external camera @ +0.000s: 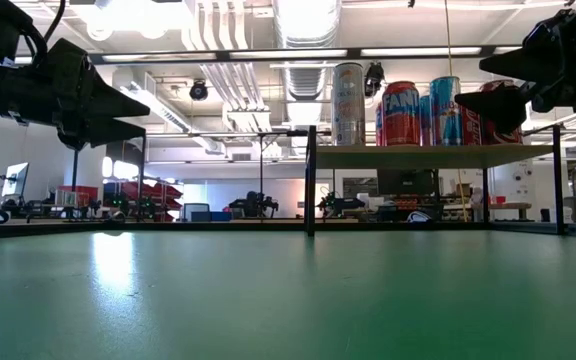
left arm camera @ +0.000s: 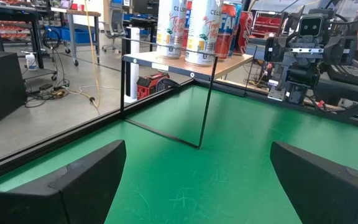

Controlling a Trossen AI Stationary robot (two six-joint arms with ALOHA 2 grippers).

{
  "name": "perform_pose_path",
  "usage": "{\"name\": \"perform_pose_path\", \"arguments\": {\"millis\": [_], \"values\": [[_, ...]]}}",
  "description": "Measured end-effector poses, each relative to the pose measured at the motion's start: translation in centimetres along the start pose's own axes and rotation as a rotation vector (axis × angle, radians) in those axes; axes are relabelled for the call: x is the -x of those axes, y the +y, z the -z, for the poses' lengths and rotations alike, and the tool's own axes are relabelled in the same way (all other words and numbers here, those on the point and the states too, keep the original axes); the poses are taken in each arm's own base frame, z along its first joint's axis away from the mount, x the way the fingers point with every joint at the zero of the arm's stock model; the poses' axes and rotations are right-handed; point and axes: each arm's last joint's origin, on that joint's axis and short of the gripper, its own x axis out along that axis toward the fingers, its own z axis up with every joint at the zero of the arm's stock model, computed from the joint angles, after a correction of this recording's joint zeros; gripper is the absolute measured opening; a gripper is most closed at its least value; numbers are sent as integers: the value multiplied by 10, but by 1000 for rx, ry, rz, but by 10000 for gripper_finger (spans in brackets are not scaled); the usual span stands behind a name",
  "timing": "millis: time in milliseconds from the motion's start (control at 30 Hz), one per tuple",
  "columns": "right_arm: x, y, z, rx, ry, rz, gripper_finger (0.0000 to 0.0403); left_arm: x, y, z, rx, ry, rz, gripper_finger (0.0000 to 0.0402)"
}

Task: Place canned beverage on shelf
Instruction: Return to Home Position

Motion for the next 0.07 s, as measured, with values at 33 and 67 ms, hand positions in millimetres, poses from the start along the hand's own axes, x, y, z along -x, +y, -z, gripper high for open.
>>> {"name": "perform_pose_path", "arguments": {"millis": [33,67], "values": [[0,0,0,0,0,0,372,0,0,0,0,0,0,384],[0,0,0,0,0,0,372,0,0,0,0,0,0,384]]}}
